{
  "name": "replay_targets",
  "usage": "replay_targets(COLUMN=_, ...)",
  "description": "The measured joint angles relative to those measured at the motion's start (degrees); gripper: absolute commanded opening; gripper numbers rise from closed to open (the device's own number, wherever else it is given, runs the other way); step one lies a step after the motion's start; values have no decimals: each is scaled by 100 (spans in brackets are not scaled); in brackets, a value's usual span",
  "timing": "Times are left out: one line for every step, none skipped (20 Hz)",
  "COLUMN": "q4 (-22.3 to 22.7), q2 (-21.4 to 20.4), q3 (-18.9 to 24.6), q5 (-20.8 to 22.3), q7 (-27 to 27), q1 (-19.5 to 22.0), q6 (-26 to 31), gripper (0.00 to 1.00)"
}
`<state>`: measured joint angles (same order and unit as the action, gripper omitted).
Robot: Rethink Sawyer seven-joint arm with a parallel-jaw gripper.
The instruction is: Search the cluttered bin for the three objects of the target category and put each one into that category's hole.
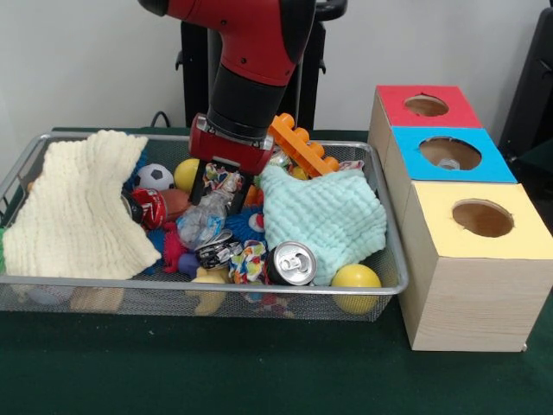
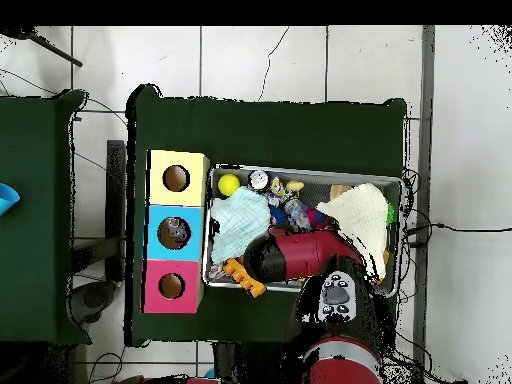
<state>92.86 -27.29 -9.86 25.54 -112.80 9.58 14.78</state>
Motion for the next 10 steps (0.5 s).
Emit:
replay_targets(q4=0, q2=0, q3=0, q5=0, q7=0, q1=0, q6=0, gripper=100)
replay_targets(q4=0, q2=0, q3=-1, q5=0, q7=0, q1=-1, q6=0, gripper=100)
replay_targets(q4=0, q2=-1, q3=-8, q5=-1, q7=0, q1=-12, q6=0, gripper=0)
replay_targets(q4=0, q2=-1, q3=-10, q5=-1, q7=0, q1=-14, q6=0, gripper=0)
replay_targets(q4=0, q2=-1, q3=-11, q5=0, q7=0, q1=-16, q6=0, gripper=0)
replay_targets(q4=-1, q2=-1, q3=-12, q5=-1, q7=0, q1=-22, q6=0, gripper=0)
replay_targets(q4=-1, q2=-3, q3=-12, q5=-1, q7=0, q1=-29, q6=0, gripper=0)
replay_targets(q4=-1, q2=-4, q3=-13, q5=-1, q7=0, q1=-32, q6=0, gripper=0)
replay_targets(q4=-1, q2=-6, q3=-12, q5=-1, q7=0, q1=-39, q6=0, gripper=0)
replay_targets(q4=-1, q2=-7, q3=-12, q5=-1, q7=0, q1=-42, q6=0, gripper=0)
